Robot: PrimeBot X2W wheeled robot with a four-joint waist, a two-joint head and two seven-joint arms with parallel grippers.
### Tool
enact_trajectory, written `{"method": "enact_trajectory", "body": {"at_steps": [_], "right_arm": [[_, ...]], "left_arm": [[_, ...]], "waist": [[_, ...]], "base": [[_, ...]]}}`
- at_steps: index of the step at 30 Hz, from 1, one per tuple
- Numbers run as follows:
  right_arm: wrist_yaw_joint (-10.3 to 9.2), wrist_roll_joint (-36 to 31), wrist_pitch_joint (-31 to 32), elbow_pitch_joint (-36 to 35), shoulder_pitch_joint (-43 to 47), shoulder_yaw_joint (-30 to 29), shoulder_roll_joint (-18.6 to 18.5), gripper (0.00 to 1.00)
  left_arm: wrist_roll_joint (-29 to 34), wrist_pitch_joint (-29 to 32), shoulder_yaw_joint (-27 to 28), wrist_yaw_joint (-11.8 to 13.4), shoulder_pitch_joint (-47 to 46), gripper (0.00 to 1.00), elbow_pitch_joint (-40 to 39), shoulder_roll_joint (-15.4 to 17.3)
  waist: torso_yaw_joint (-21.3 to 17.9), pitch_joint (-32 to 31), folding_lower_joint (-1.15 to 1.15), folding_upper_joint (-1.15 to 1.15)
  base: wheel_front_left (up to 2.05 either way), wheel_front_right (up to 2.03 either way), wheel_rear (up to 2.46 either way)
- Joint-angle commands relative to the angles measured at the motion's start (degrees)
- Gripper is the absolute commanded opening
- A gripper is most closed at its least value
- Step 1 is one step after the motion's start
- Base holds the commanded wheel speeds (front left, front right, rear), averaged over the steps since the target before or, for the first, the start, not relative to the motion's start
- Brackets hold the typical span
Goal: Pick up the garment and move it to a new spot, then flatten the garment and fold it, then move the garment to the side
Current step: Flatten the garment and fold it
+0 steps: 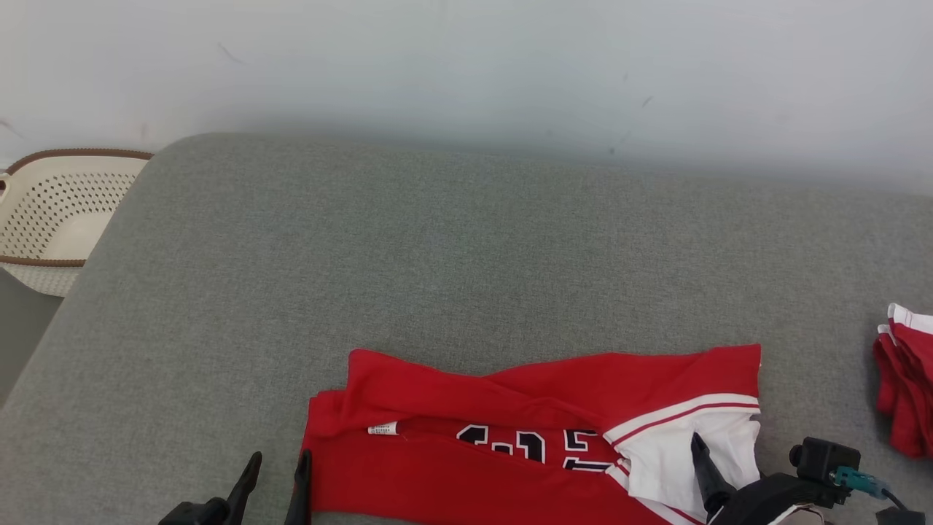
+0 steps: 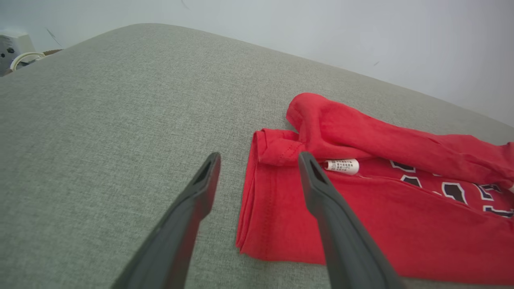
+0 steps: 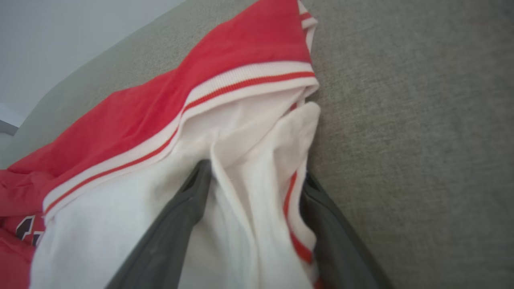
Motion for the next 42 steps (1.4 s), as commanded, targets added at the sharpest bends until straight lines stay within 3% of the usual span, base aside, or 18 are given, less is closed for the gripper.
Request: {"method": "enact_trajectory", "body": {"at_steps": [1,2,3,4,5,6,9,14,26,34,42], "right_arm": [[0.4,2.0,3.5,0.2,1.6,3.7,2.1,0.94],[0.45,3.5,4.0,-0.2,1.8,5.1,2.0,0.69],[0.45,4.6,4.5,-0.5,1.9,6.3,1.7,0.62],[0.45,5.6,4.7,-0.7,1.9,7.4,1.2,0.39],[0.45,6.5,4.7,-0.8,1.8,8.2,0.6,0.31],[0.37,8.0,4.3,-0.6,1.7,9.7,-0.4,0.0],[0.15,8.7,0.8,1.2,-0.3,10.8,-3.1,0.0],[-0.02,5.6,-2.5,4.4,-4.1,7.4,-6.4,0.0],[0.18,-5.1,-2.6,-4.1,-4.4,0.8,-9.0,0.0],[0.19,-7.7,-2.6,-15.1,-5.3,8.1,-10.9,0.0],[0.19,-5.7,0.9,-24.1,-9.1,19.7,-12.9,0.0]], "left_arm": [[-0.4,0.0,0.2,0.0,-0.6,1.0,-0.1,0.0],[-0.3,0.0,0.3,-0.1,-0.7,1.0,-0.1,0.0],[-0.3,0.0,0.4,-0.1,-0.6,1.0,0.0,0.0],[-0.2,0.0,0.4,-0.2,-0.6,1.0,0.0,0.0],[-0.1,0.0,0.5,-0.3,-0.6,1.0,0.1,0.0],[0.0,0.0,0.7,-0.3,-0.4,1.0,0.2,0.0],[0.2,0.0,0.9,-0.5,0.1,1.0,0.2,0.0],[-0.1,0.0,0.3,-0.2,0.9,1.0,0.5,0.0],[-0.7,0.0,-0.6,0.5,1.9,1.0,0.4,0.0],[-1.6,0.0,-1.3,0.8,2.8,1.0,0.6,0.0],[-2.8,0.0,-2.6,1.0,2.7,1.0,1.2,0.0]], "waist": [[0.3,0.1,0.0,0.0],[0.4,0.1,0.0,0.0],[0.5,0.1,0.0,0.0],[0.5,0.2,0.0,0.0],[0.6,0.2,0.0,0.0],[0.6,0.2,0.0,0.0],[0.3,-0.1,0.0,0.0],[-0.7,-1.3,0.0,0.0],[-2.9,-2.9,0.0,0.0],[-3.4,-3.1,0.0,0.0],[-2.3,-3.2,0.0,0.0]], "base": [[0.0,0.0,0.0],[0.0,0.0,0.0],[0.0,0.0,0.0],[0.0,0.0,0.0],[0.0,0.0,0.0],[0.0,0.0,0.0],[0.0,0.0,0.0],[0.0,0.0,0.0],[0.0,0.0,0.0],[0.0,0.0,0.0],[0.0,0.0,0.0]]}}
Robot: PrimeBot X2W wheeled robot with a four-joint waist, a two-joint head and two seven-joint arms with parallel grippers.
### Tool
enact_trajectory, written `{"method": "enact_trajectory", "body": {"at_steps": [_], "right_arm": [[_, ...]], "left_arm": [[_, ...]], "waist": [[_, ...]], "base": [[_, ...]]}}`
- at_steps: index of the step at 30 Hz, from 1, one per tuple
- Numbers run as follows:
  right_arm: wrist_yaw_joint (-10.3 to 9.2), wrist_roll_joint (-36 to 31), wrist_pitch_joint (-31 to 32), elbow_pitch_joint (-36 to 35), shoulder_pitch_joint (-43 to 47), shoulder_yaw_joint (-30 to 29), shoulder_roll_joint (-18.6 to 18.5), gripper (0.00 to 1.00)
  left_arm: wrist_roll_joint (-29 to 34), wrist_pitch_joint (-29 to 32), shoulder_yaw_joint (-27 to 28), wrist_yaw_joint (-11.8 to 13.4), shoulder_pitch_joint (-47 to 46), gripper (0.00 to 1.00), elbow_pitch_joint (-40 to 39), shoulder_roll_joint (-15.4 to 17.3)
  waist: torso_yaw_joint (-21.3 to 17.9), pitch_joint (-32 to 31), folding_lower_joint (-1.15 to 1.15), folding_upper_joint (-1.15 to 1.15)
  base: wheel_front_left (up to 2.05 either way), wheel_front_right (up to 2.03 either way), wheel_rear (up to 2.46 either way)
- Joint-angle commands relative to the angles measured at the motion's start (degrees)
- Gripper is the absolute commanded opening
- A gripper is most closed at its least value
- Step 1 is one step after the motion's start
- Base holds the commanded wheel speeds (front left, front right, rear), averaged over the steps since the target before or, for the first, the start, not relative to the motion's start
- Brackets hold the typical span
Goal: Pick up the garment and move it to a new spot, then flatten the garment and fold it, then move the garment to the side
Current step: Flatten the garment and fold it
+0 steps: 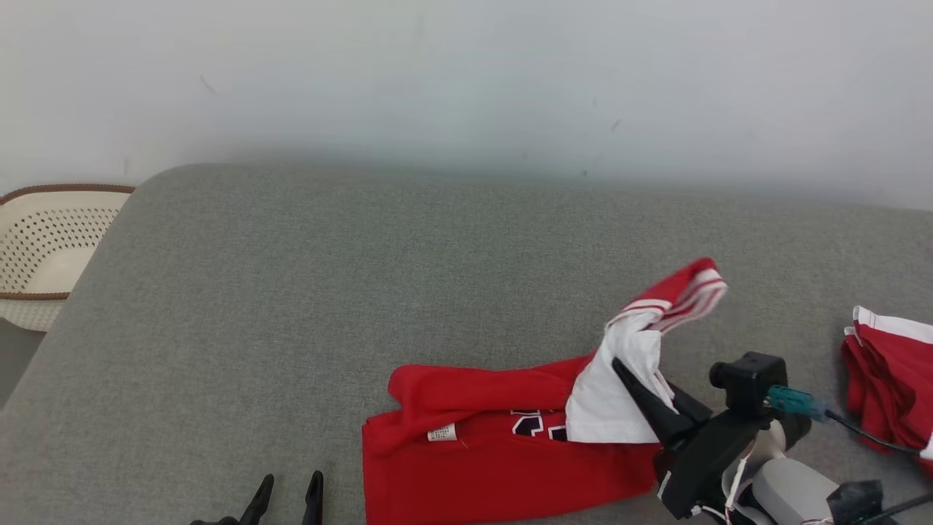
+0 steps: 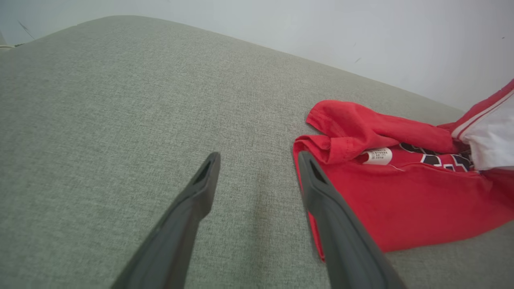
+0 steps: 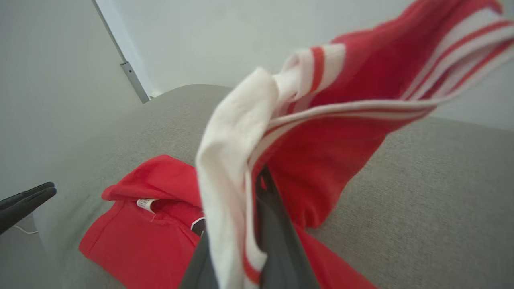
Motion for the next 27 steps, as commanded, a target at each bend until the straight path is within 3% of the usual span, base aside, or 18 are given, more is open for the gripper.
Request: {"method": "enact_trajectory", "body": {"at_steps": [1,8,13,14,15,16,21,27], "right_arm": [[-0.06,0.5,0.5,-0.8,-1.2,1.0,-0.4,0.0],[-0.06,2.2,4.5,-4.2,-5.2,10.1,2.4,0.0],[-0.06,2.3,5.9,-0.1,-8.3,14.5,6.5,0.0],[-0.06,3.3,6.1,1.6,-8.5,14.9,7.8,0.2],[-0.06,3.0,6.2,3.4,-9.2,15.2,8.7,0.64],[-0.05,2.7,5.8,4.5,-10.0,15.8,9.9,1.0],[-0.05,5.4,2.0,7.1,-11.4,15.4,12.1,1.0],[-0.05,7.0,-2.9,10.9,-11.9,8.8,9.6,1.0]], "left_arm": [[-0.3,0.0,-0.2,0.2,1.0,1.0,0.3,0.0],[-1.3,0.0,-0.9,0.4,1.0,1.0,0.4,0.0],[-2.1,0.0,-2.2,0.4,0.3,1.0,0.6,0.0],[-2.2,0.0,-2.5,0.5,0.1,1.0,0.6,0.0],[-2.3,0.0,-2.9,0.6,-0.1,1.0,0.7,0.0],[-2.2,0.0,-3.1,0.7,-0.2,1.0,0.7,0.0],[-2.1,0.0,-2.9,0.9,-0.5,1.0,0.6,0.0],[-1.8,0.0,-1.4,1.3,0.4,1.0,0.0,0.0]], "waist": [[0.4,-0.1,0.0,-0.01],[2.3,0.0,0.0,-0.01],[4.5,0.6,0.0,-0.01],[5.0,0.7,0.0,-0.01],[5.5,0.9,0.0,-0.01],[6.0,1.0,0.0,-0.01],[7.2,1.4,0.0,-0.01],[6.6,1.3,0.0,-0.01]], "base": [[0.0,0.0,0.0],[0.0,0.0,0.0],[0.0,0.0,0.0],[0.0,0.0,0.0],[0.0,0.0,0.0],[0.0,0.0,0.0],[0.0,0.0,0.0],[0.0,0.0,0.0]]}}
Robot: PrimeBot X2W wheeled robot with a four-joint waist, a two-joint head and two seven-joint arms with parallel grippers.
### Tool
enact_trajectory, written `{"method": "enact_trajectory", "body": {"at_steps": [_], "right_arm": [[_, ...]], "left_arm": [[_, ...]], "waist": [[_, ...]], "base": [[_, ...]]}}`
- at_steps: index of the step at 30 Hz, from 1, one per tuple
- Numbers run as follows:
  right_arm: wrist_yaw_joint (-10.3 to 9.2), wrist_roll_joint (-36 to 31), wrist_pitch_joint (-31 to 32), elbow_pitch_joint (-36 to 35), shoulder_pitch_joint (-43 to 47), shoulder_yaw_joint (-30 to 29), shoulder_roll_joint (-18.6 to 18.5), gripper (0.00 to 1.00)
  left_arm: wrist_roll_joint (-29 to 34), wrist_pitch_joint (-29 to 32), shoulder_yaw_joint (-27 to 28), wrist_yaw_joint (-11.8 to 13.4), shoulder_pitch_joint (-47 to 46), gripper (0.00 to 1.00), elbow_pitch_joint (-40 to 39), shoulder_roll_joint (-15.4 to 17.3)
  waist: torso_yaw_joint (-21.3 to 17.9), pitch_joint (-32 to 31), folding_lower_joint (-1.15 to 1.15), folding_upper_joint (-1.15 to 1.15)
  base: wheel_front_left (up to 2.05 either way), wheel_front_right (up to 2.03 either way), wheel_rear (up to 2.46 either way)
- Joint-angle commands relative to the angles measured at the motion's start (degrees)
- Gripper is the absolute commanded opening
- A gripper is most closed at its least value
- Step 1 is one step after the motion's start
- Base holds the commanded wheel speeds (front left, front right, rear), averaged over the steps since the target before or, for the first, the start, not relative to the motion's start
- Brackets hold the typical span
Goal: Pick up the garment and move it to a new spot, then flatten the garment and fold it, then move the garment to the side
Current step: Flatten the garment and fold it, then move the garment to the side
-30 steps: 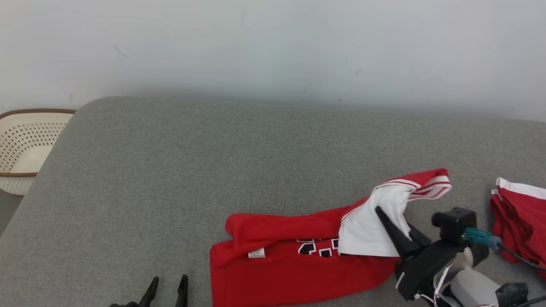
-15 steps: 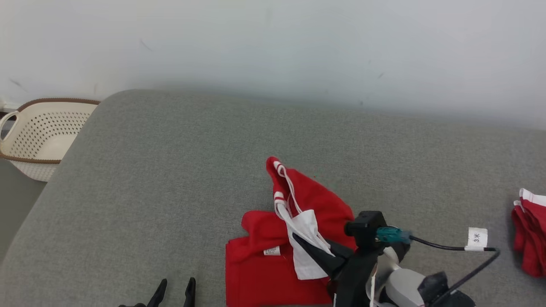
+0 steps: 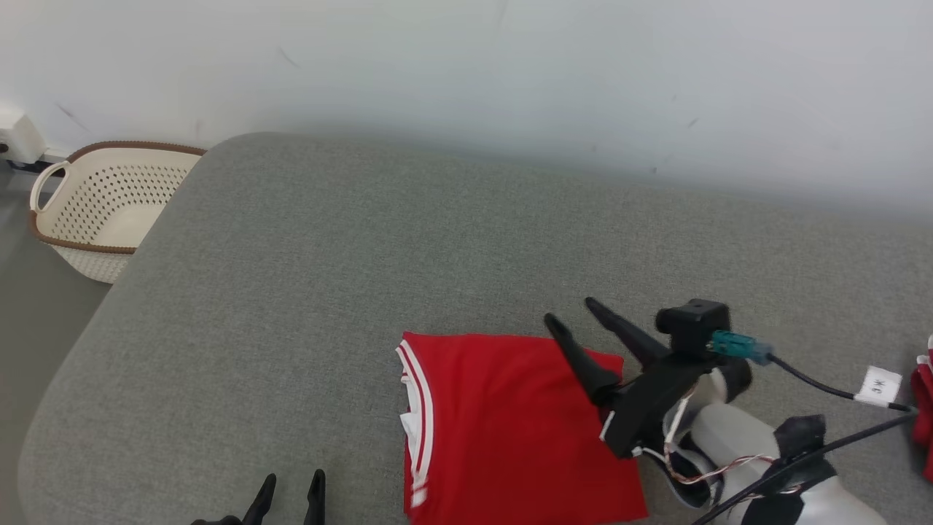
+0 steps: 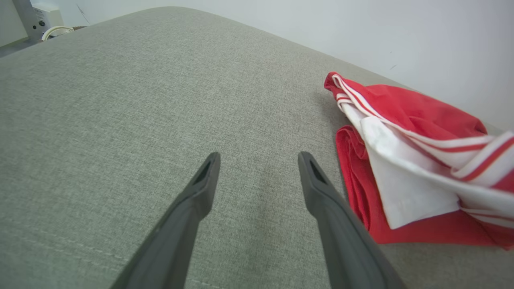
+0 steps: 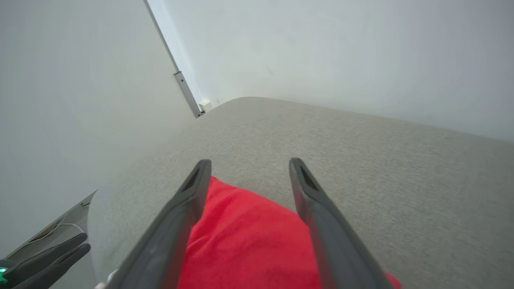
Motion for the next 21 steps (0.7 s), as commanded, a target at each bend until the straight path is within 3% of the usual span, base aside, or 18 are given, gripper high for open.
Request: {"method": "enact_trajectory", "body": {"at_steps": [1,10,21], "right_arm": [[-0.04,-0.2,-0.5,1.2,0.8,-1.4,-0.9,1.0],[-0.04,-0.1,-1.0,4.8,8.6,-10.5,-2.5,1.0],[-0.04,2.7,-0.9,9.4,11.5,-7.7,0.2,1.0]], "left_arm": [[0.3,0.0,0.2,0.2,0.7,1.0,-0.3,0.0],[0.0,0.0,-0.4,0.3,-0.2,1.0,-0.8,0.0],[0.9,0.0,-1.4,-0.2,-0.9,1.0,-0.9,0.0]], "waist": [[-0.5,0.0,0.0,0.0],[-2.3,0.4,0.0,0.0],[0.1,1.3,0.0,0.0]], "base": [[0.0,0.0,0.0],[0.0,0.0,0.0],[0.0,0.0,0.0]]}}
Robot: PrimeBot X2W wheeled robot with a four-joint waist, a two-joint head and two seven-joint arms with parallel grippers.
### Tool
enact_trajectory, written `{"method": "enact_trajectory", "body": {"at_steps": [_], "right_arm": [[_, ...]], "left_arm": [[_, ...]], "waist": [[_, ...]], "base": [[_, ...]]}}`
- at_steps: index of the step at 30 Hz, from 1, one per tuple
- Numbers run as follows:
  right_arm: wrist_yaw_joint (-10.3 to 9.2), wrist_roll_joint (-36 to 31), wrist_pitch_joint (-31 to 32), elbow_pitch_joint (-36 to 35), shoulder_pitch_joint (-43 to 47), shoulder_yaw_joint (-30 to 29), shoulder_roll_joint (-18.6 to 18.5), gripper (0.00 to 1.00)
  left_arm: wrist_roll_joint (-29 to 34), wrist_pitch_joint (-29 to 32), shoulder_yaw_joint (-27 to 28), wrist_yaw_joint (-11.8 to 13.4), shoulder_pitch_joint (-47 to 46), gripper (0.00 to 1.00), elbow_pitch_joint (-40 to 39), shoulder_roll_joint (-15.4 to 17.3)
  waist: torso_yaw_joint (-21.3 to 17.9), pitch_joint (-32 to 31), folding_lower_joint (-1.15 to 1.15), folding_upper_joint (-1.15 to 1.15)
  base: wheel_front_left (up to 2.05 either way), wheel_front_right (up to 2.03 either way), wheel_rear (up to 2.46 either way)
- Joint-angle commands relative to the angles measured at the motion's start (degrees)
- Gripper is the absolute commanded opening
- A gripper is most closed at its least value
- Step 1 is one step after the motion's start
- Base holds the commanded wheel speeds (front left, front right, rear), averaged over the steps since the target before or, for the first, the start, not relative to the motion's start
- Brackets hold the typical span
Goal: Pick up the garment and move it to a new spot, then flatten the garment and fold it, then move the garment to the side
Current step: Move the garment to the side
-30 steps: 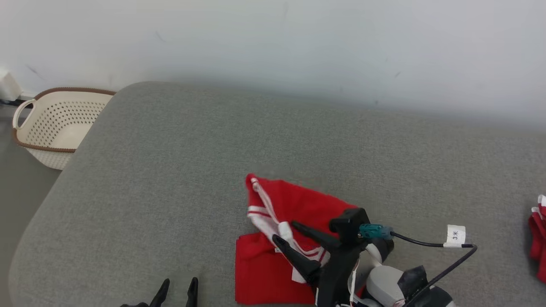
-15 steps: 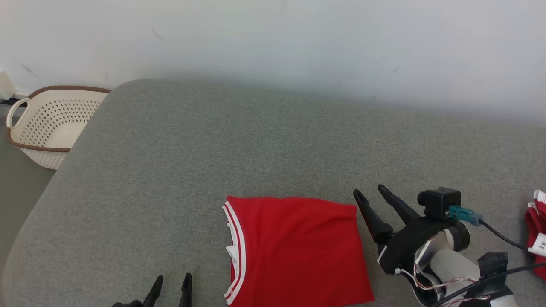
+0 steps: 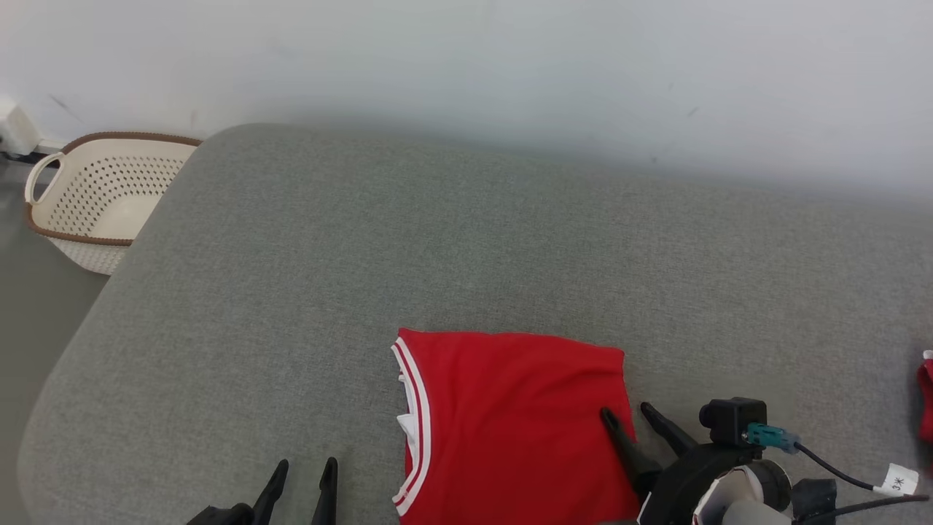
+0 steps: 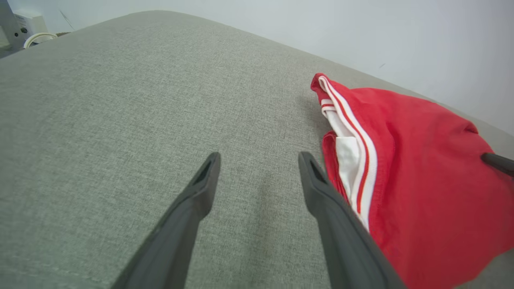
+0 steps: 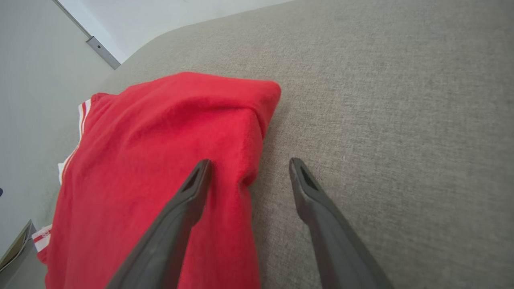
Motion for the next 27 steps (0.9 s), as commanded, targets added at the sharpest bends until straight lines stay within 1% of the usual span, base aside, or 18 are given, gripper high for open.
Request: {"method": "enact_trajectory", "body": {"at_steps": [1,7,8,9,10,14,18,23,27], "right_arm": [[-0.04,0.6,-0.3,0.9,-0.5,0.5,0.7,1.0],[-0.04,3.3,-0.2,4.4,-1.3,2.7,2.7,1.0],[-0.04,3.7,-0.2,4.7,-1.4,3.4,3.0,0.55],[-0.04,3.6,-0.2,4.8,-1.6,3.8,3.1,0.42],[-0.04,3.8,-0.2,4.8,-1.8,3.9,3.2,0.0],[-0.04,2.5,-0.2,5.1,-2.7,2.3,2.8,0.0],[-0.04,-0.8,-0.3,4.9,-1.0,-2.4,2.3,0.0],[-0.05,-3.1,-0.3,4.3,0.3,-5.0,2.6,0.0],[-0.04,-4.2,-0.3,3.7,1.4,-6.1,3.0,0.0]], "left_arm": [[0.7,0.0,0.1,-0.1,0.2,1.0,0.2,0.0],[1.1,0.0,0.0,-0.4,0.6,1.0,0.5,0.0],[1.2,0.0,0.1,-0.5,0.6,1.0,0.5,0.0],[1.3,0.0,0.1,-0.5,0.7,1.0,0.6,0.0],[1.4,0.0,0.2,-0.6,0.8,1.0,0.5,0.0],[1.9,0.0,0.7,-0.5,1.4,1.0,0.4,0.0],[2.5,0.0,1.2,-0.6,2.1,1.0,0.1,0.0],[2.4,0.0,1.3,-0.6,2.3,1.0,-0.9,0.0],[2.2,0.0,1.4,-0.4,2.7,1.0,-1.6,0.0]], "waist": [[1.1,0.3,0.0,0.0],[3.4,0.2,0.0,0.0],[3.6,0.1,0.0,0.0],[3.8,0.0,0.0,0.0],[3.8,-0.1,0.0,0.0],[3.4,-0.7,0.0,0.0],[1.2,-2.0,0.0,0.0],[-2.5,-2.9,0.0,0.0],[-6.8,-3.4,0.0,0.0]], "base": [[0.0,0.0,0.0],[0.0,0.0,0.0],[0.0,0.0,0.0],[0.0,0.0,0.0],[0.0,0.0,0.0],[0.0,0.0,0.0],[0.0,0.0,0.0],[0.0,0.0,0.0],[0.0,0.0,0.0]]}}
